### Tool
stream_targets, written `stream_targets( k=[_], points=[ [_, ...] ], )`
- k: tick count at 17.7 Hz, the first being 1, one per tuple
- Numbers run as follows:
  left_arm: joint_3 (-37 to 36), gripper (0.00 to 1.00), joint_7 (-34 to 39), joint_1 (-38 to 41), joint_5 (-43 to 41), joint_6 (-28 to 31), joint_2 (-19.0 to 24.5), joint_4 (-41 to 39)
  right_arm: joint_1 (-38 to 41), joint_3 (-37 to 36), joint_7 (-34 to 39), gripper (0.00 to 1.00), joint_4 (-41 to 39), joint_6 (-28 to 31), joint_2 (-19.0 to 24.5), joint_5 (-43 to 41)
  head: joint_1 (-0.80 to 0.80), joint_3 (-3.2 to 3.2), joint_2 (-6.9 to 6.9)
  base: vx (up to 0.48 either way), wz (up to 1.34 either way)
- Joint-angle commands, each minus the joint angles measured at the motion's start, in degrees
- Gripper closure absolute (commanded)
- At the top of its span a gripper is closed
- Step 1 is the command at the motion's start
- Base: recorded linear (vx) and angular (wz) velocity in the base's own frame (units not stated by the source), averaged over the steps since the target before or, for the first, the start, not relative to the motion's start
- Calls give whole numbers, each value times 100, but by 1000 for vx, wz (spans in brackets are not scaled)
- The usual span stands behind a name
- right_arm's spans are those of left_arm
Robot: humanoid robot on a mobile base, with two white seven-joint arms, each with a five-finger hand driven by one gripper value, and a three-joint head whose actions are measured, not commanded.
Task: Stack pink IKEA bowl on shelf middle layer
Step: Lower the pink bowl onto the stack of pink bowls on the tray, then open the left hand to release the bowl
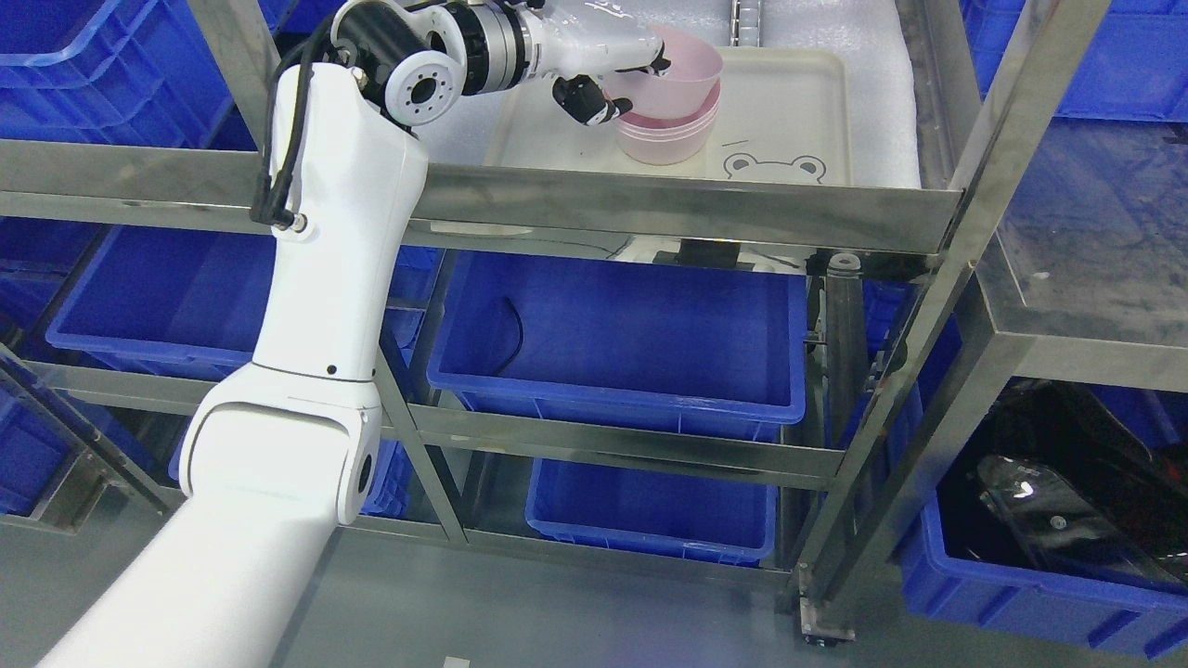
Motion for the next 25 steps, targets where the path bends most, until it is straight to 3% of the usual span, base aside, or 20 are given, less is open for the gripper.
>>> stream_targets(
  k=[1, 3, 5, 6, 8, 15, 18, 21, 25],
  points=[
    [-15, 92, 48, 210, -9, 1, 93, -149, 132, 0, 4, 0, -100, 4, -100, 0, 0, 0, 0, 0, 0],
    [11, 89, 57, 210, -62, 10, 93, -96, 132, 0, 4, 0, -100, 4, -100, 0, 0, 0, 0, -2, 13],
    [55, 80, 179, 210, -88, 124, 93, -87, 132, 0, 4, 0, -100, 4, -100, 0, 0, 0, 0, -5, 24],
    [55, 71, 232, 210, -97, 194, 93, -87, 132, 0, 4, 0, -100, 4, -100, 0, 0, 0, 0, -5, 22],
    [64, 41, 241, 183, -97, 343, 84, -87, 132, 0, 4, 0, -100, 4, -100, 0, 0, 0, 0, 0, 0],
    [283, 37, 259, 113, -62, 353, 85, -148, 132, 0, 4, 0, -100, 4, -100, 0, 0, 0, 0, 0, -4],
    [670, 20, 198, 95, 244, 370, 0, -910, 132, 0, 4, 0, -100, 4, -100, 0, 0, 0, 0, 0, 0],
    [426, 18, -135, 428, 1629, 388, 0, -1492, 132, 0, 4, 0, -100, 4, -100, 0, 0, 0, 0, 0, 0],
    [-627, 8, -252, 1201, 3186, 336, 0, -1844, 132, 0, 4, 0, -100, 4, -100, 0, 0, 0, 0, 0, 0]
  ],
)
